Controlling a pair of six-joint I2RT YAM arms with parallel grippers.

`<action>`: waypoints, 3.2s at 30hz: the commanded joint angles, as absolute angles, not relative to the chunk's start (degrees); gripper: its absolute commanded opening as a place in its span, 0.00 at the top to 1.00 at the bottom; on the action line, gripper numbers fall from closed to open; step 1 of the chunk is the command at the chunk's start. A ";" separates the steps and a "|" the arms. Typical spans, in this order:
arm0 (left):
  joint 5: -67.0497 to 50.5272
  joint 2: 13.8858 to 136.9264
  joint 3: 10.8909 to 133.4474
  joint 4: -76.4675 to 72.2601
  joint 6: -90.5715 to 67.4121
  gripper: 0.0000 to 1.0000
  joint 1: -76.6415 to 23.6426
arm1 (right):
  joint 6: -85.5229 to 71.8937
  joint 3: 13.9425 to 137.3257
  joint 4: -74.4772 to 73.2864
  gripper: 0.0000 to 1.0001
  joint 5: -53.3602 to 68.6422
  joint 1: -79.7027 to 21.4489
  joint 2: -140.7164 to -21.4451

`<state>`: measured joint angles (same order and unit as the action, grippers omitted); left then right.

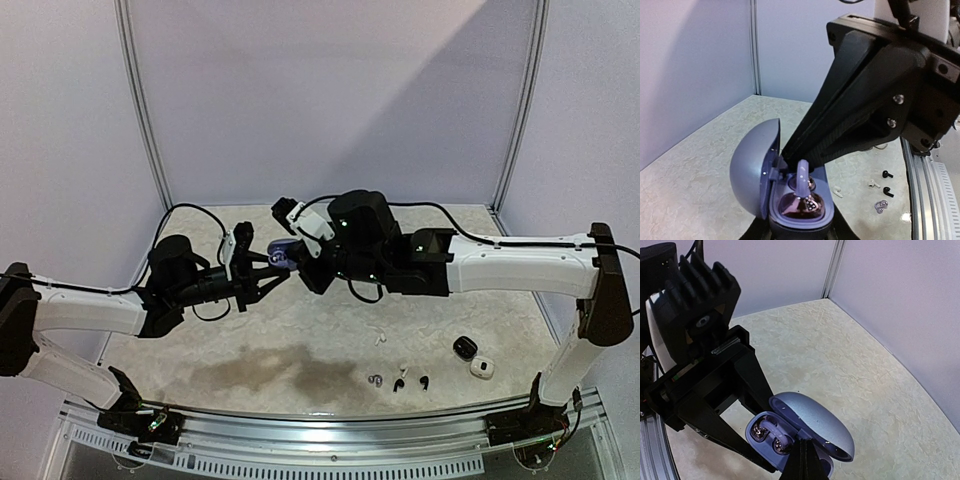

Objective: Insert the wireless bluetooth earbuds into the charging case

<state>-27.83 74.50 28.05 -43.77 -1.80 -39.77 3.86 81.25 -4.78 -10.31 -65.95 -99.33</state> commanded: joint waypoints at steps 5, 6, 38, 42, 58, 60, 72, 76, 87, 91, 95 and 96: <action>-28.56 73.51 27.59 -44.92 -0.09 1.00 -40.61 | 7.21 83.41 -11.96 1.00 -16.96 -67.29 -98.04; -28.68 73.54 27.66 -44.80 -0.09 1.00 -40.58 | 7.73 84.09 -12.22 1.00 -16.61 -67.24 -97.61; -35.62 73.66 28.47 -43.49 3.67 1.00 -40.48 | 22.85 85.13 -11.19 0.86 0.28 -67.07 -97.57; -35.60 73.66 28.48 -43.51 3.78 1.00 -40.48 | 22.77 85.25 -11.01 0.87 0.34 -66.89 -98.04; -34.74 73.76 28.45 -43.75 3.36 1.00 -40.25 | 21.11 83.83 -11.45 0.89 0.51 -66.72 -98.13; -34.44 73.83 28.43 -43.68 3.10 1.00 -40.18 | 21.03 84.81 -11.18 0.88 0.61 -66.72 -97.94; -32.83 73.74 28.27 -43.51 1.95 1.00 -40.17 | 11.19 81.15 -8.96 0.74 3.68 -62.20 -86.89; -32.60 73.68 28.13 -43.51 1.91 1.00 -40.17 | 2.21 76.38 -19.92 0.72 -4.73 -57.78 -83.39; -32.34 73.42 27.69 -43.36 2.03 1.00 -40.17 | -20.82 62.04 -32.93 0.67 1.11 -57.09 -87.05; -32.34 73.46 27.60 -43.25 2.16 1.00 -40.17 | -27.12 60.79 -33.39 0.65 5.44 -59.22 -90.49; -32.56 73.40 27.63 -43.24 2.19 1.00 -40.17 | -30.54 60.99 -34.55 0.65 10.11 -59.96 -95.83; -32.60 73.35 27.56 -43.15 2.16 1.00 -40.17 | -31.06 60.72 -34.85 0.66 10.58 -60.00 -96.47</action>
<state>-32.56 74.50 27.99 -43.35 2.28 -39.75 -24.69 60.58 -33.12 4.95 -59.33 -92.79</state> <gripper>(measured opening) 0.274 0.349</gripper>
